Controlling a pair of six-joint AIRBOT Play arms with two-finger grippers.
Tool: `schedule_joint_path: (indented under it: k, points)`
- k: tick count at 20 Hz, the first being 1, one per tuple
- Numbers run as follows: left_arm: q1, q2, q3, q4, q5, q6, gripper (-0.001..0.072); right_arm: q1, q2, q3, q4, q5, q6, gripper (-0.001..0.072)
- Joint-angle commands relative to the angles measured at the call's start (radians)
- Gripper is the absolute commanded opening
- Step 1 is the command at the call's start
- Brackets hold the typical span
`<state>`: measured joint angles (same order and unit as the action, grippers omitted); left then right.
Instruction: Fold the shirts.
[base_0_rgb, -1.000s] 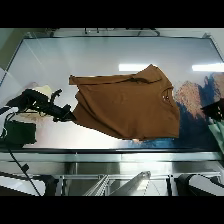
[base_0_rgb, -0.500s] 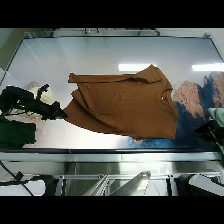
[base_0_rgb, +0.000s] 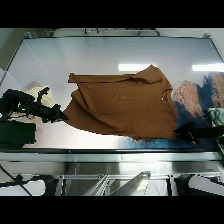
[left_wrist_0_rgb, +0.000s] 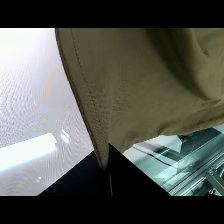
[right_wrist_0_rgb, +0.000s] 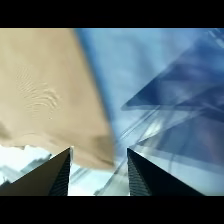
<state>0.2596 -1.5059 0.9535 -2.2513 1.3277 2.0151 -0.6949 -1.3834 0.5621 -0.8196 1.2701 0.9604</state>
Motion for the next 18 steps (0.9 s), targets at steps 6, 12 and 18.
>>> schedule_joint_path:
  k: [6, 12, 18]
  points:
    - [0.003, 0.001, -0.001, -0.011, 0.0, 0.002, 0.0018, 0.163, -0.051, 0.013, 0.201, 0.1, -0.126, 0.0084]
    - [0.046, 0.086, 0.141, -0.377, 0.179, 0.08, 0.0016, 0.16, 0.152, 0.23, 0.734, 0.356, -0.192, 0.0019]
    - [0.116, 0.444, 0.552, -0.502, 0.202, 0.064, 0.0017, 0.105, 0.473, 0.679, 1.142, 0.298, -0.207, 0.0019]
